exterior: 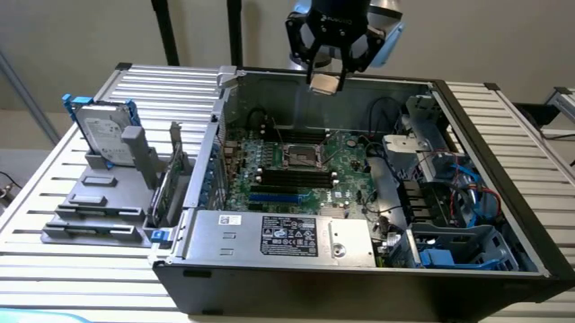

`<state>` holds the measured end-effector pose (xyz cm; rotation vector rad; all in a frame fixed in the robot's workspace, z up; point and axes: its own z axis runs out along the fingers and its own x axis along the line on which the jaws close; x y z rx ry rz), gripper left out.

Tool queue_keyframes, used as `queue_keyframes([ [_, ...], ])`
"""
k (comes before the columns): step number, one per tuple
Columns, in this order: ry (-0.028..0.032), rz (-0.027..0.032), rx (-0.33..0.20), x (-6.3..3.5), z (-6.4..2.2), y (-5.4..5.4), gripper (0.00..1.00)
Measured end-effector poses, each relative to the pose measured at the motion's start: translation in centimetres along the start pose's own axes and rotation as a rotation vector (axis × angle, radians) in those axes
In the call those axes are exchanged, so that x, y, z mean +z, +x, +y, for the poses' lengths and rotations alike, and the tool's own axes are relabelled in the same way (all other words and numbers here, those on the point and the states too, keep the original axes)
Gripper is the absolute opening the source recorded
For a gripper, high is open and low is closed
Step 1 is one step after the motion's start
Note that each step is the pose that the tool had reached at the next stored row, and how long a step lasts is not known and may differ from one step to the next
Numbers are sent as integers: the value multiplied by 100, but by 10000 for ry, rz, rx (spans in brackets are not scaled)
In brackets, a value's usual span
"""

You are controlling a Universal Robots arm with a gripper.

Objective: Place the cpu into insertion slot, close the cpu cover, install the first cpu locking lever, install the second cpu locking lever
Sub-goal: 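Place the cpu into insertion slot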

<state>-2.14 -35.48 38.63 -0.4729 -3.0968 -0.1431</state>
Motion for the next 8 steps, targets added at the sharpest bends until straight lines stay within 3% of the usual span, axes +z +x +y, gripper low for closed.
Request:
queue_keyframes([
  [8, -28, -130, 1446, 0, 0, 0, 54],
])
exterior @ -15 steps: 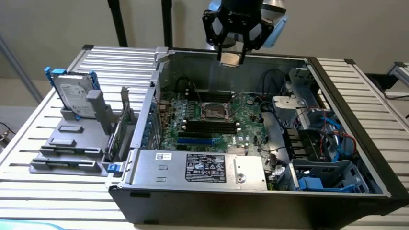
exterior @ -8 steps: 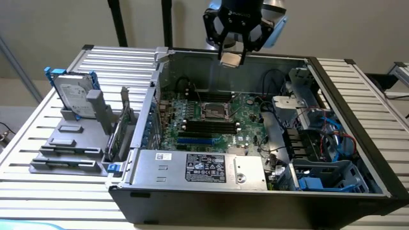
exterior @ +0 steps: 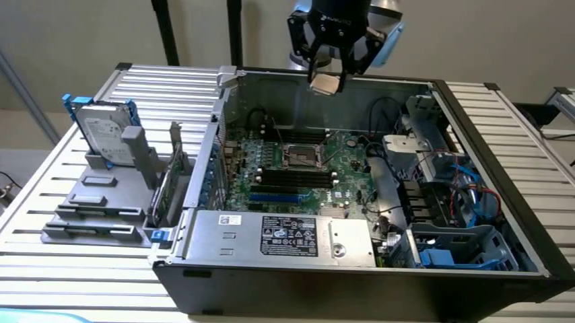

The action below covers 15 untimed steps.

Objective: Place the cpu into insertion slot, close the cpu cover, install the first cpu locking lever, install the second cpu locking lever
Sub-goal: 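Place the cpu into insertion slot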

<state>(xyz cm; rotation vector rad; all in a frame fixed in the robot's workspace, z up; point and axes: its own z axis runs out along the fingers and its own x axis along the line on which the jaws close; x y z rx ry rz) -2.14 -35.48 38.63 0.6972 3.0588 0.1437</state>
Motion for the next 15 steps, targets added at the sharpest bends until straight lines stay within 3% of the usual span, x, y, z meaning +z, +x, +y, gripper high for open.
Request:
queue_keyframes([
  [15, -52, -242, 2696, 0, 0, 0, 54],
])
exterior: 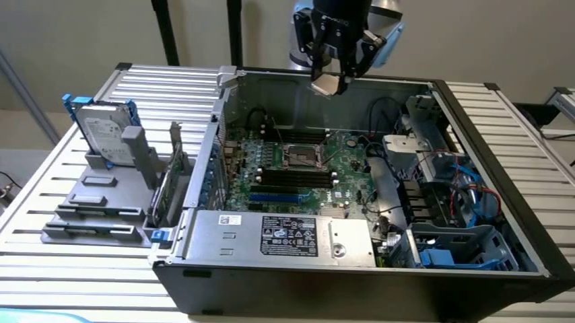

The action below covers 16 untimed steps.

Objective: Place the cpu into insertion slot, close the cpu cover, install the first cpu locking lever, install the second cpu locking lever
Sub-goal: 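Place the cpu into insertion slot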

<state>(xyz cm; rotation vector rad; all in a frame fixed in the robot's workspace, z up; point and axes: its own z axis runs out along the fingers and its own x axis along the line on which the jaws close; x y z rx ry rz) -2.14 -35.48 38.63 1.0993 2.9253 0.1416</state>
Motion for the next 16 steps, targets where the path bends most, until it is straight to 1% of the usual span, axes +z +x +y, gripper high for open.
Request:
queue_keyframes([
  [16, -56, -260, 2901, 0, 0, 0, 54],
])
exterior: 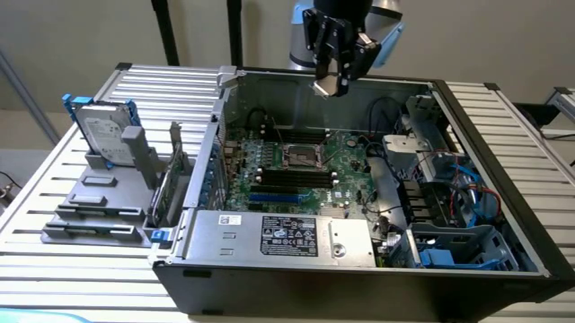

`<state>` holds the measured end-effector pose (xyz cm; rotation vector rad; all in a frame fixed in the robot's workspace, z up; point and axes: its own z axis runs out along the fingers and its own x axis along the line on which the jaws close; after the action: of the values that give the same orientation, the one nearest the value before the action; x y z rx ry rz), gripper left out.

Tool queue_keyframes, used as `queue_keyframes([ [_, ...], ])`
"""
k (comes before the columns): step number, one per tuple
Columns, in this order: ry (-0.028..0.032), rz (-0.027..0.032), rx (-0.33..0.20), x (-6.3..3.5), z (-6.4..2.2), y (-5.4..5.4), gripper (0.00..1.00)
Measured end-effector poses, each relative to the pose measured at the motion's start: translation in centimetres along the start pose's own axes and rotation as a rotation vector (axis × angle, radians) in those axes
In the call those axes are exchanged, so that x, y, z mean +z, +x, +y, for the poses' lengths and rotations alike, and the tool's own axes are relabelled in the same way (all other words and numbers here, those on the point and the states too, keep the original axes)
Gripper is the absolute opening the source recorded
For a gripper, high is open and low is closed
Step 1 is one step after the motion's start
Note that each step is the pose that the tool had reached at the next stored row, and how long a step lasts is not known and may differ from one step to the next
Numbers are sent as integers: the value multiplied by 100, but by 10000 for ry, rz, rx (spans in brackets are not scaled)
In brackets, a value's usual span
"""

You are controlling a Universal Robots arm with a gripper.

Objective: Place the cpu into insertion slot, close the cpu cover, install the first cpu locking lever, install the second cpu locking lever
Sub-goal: 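Place the cpu into insertion slot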

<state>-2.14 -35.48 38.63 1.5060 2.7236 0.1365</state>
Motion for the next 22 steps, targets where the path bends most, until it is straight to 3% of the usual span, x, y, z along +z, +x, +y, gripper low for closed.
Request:
queue_keyframes([
  [22, -75, -356, 3981, 3, 0, 0, 54],
])
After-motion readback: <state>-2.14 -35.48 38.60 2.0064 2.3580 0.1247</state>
